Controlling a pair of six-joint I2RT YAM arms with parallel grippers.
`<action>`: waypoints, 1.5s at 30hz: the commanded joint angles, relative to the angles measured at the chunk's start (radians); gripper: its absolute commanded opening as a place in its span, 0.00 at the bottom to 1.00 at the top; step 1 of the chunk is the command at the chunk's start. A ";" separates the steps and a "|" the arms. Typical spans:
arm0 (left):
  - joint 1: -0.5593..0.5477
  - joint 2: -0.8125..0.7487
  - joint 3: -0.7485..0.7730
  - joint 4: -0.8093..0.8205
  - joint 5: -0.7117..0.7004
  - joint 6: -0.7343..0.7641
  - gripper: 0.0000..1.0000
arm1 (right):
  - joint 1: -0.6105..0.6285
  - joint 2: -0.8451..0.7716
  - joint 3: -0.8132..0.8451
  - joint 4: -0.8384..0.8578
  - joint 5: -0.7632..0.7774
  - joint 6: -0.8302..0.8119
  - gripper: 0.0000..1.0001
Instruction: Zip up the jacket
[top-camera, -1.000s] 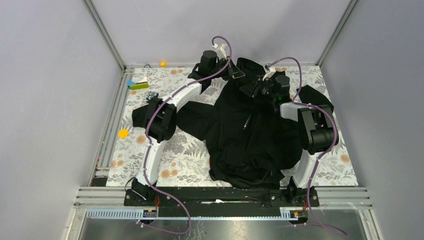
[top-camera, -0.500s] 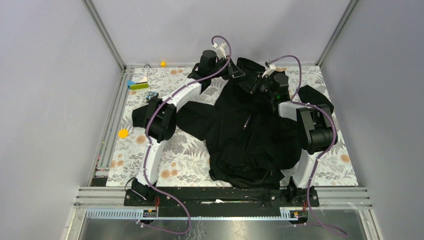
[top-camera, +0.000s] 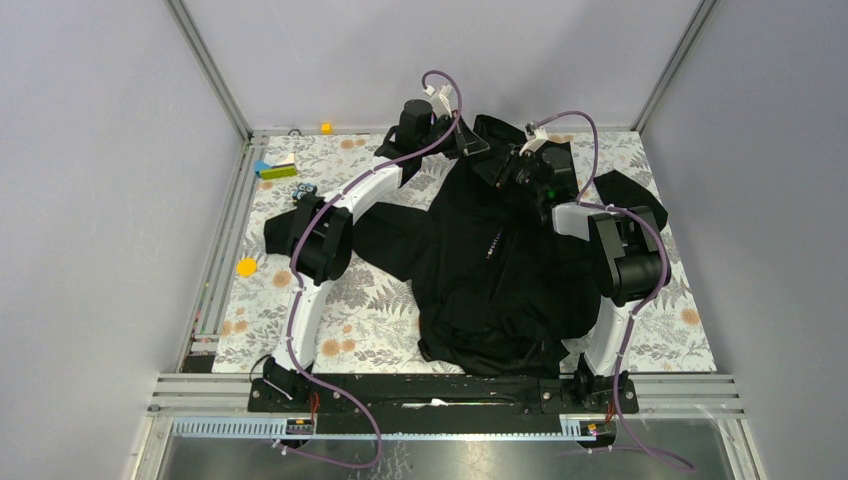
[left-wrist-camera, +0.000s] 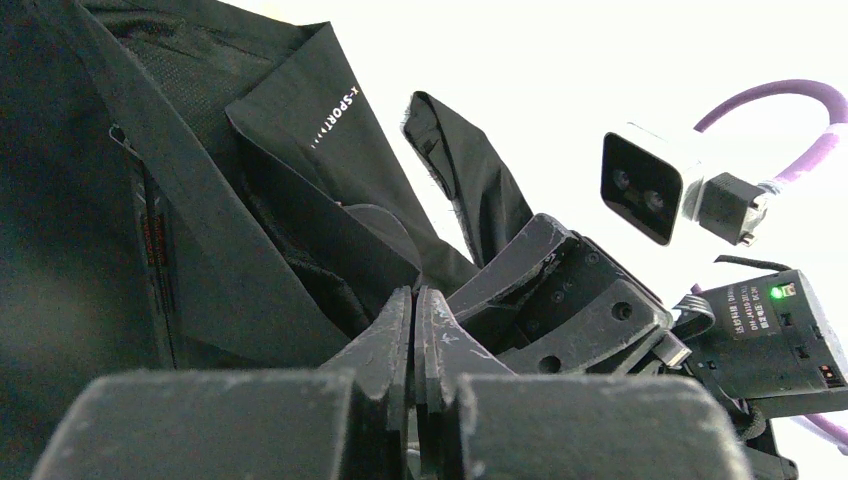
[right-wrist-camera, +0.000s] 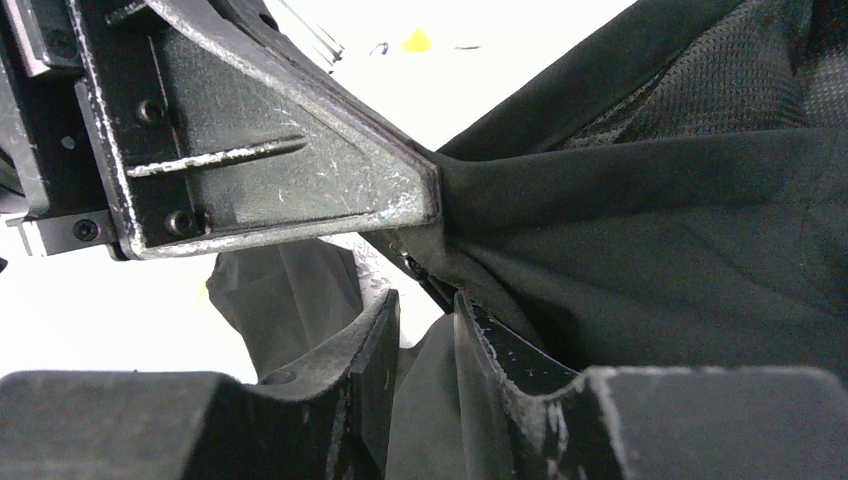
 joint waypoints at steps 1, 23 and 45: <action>-0.001 -0.072 0.038 0.079 0.037 -0.021 0.00 | 0.010 0.023 0.041 0.082 0.043 0.008 0.31; -0.001 -0.077 0.020 0.092 0.032 -0.023 0.00 | 0.039 0.022 -0.003 0.207 0.163 0.045 0.23; 0.019 -0.104 0.011 0.056 0.041 0.024 0.00 | -0.011 -0.091 0.057 -0.538 -0.015 -0.124 0.00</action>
